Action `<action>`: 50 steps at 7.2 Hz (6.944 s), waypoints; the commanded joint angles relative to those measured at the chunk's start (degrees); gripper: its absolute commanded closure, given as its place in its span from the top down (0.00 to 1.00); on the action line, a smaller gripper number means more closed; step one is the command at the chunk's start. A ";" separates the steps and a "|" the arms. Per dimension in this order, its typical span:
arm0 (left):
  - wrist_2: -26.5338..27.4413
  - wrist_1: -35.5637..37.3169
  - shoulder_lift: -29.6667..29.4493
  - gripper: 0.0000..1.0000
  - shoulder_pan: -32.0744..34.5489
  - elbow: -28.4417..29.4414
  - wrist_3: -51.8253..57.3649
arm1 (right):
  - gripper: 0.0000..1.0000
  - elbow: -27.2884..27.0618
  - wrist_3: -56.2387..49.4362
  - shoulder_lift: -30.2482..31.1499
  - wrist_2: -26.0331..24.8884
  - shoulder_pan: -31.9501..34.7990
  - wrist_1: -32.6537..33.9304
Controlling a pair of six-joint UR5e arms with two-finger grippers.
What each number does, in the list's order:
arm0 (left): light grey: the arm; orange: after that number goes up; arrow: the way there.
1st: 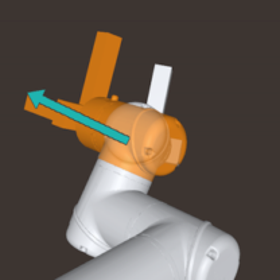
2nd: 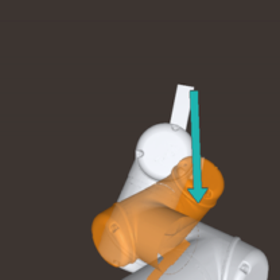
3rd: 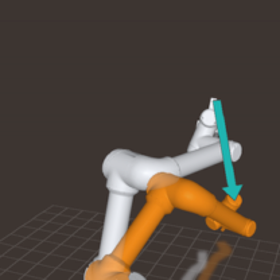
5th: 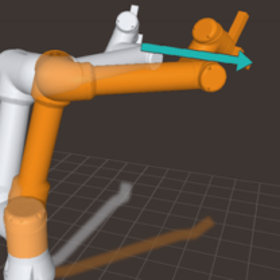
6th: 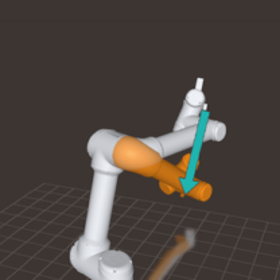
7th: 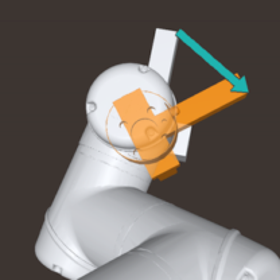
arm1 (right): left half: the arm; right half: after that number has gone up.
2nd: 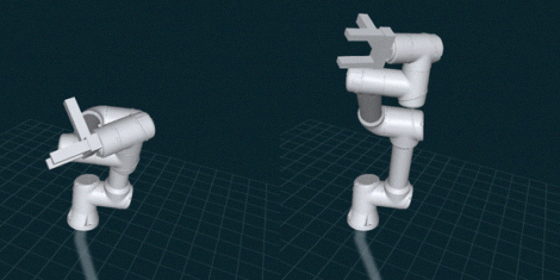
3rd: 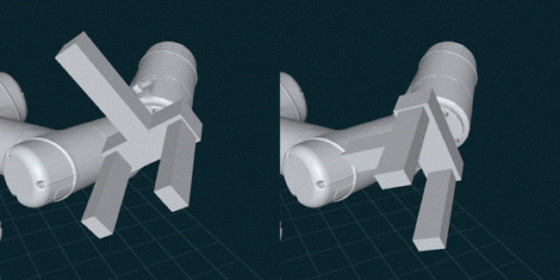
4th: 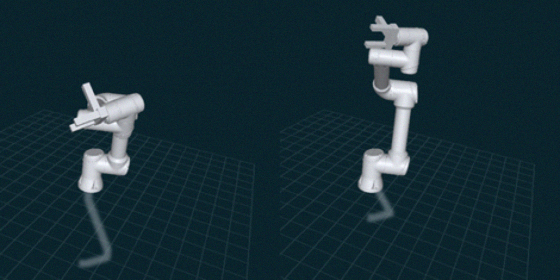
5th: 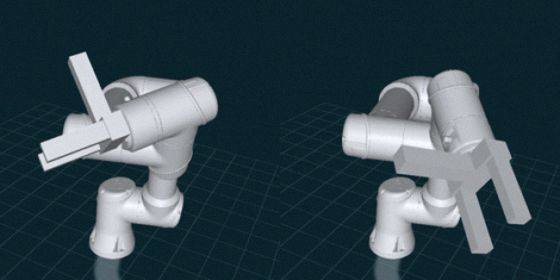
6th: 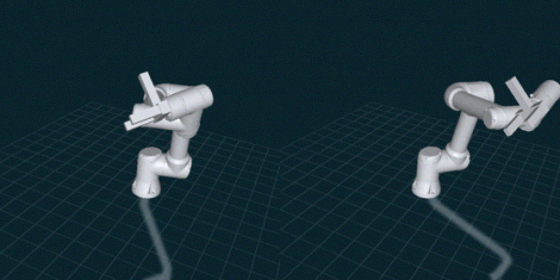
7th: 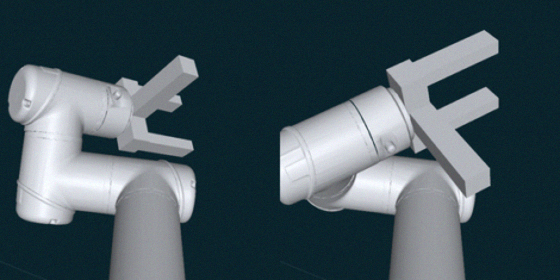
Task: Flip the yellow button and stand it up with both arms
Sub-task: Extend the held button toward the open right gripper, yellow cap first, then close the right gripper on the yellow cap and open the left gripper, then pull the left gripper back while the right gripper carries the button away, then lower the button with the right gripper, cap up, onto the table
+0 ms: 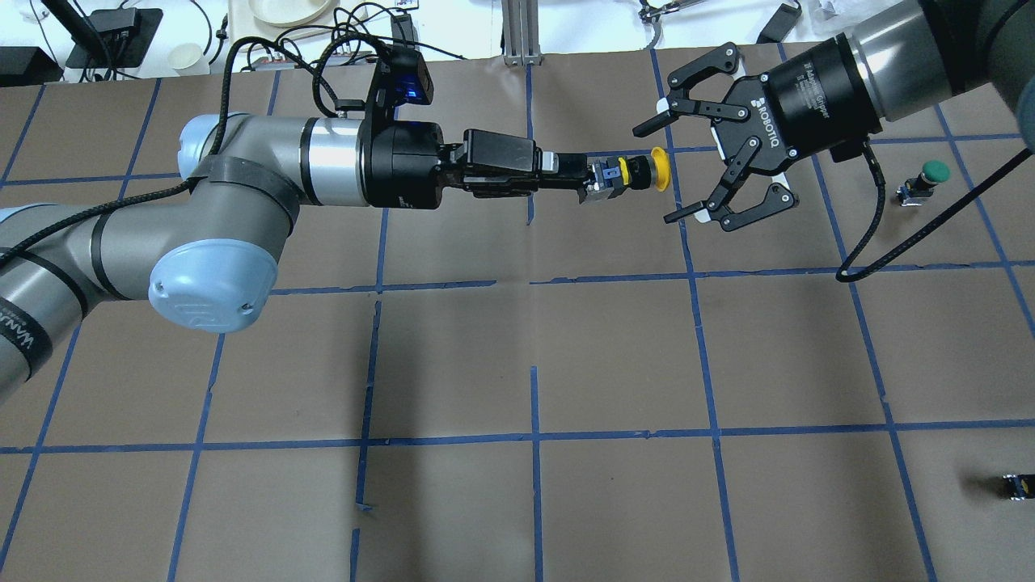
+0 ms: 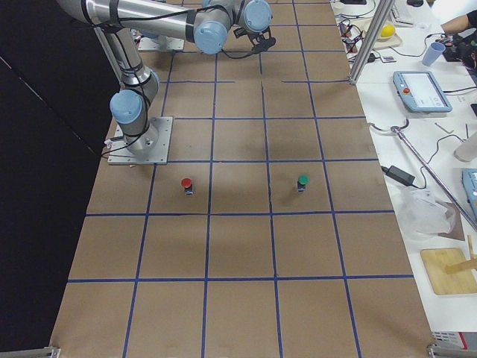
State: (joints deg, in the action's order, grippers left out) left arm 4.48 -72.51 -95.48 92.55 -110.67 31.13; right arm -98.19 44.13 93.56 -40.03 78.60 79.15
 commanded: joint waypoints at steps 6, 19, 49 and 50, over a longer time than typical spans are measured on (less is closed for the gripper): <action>0.00 0.00 0.38 0.21 0.00 0.02 -1.25 | 0.61 0.64 -0.10 0.22 1.08 0.15 -1.02; 28.33 18.55 0.03 1.00 0.52 8.10 -24.80 | 0.02 0.28 -13.63 -0.13 -10.43 -4.94 2.50; 84.02 -15.47 7.76 1.00 -4.39 18.12 -29.02 | 0.03 -22.22 -2.29 -20.78 -85.39 -14.97 70.17; 84.02 -15.47 7.68 1.00 -4.39 18.47 -28.94 | 0.03 -22.04 -2.03 -21.05 -85.48 -14.97 70.43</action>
State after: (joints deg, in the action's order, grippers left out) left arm 88.37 -87.86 -87.76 88.21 -92.56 2.13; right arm -120.40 41.98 72.97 -125.46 63.63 149.08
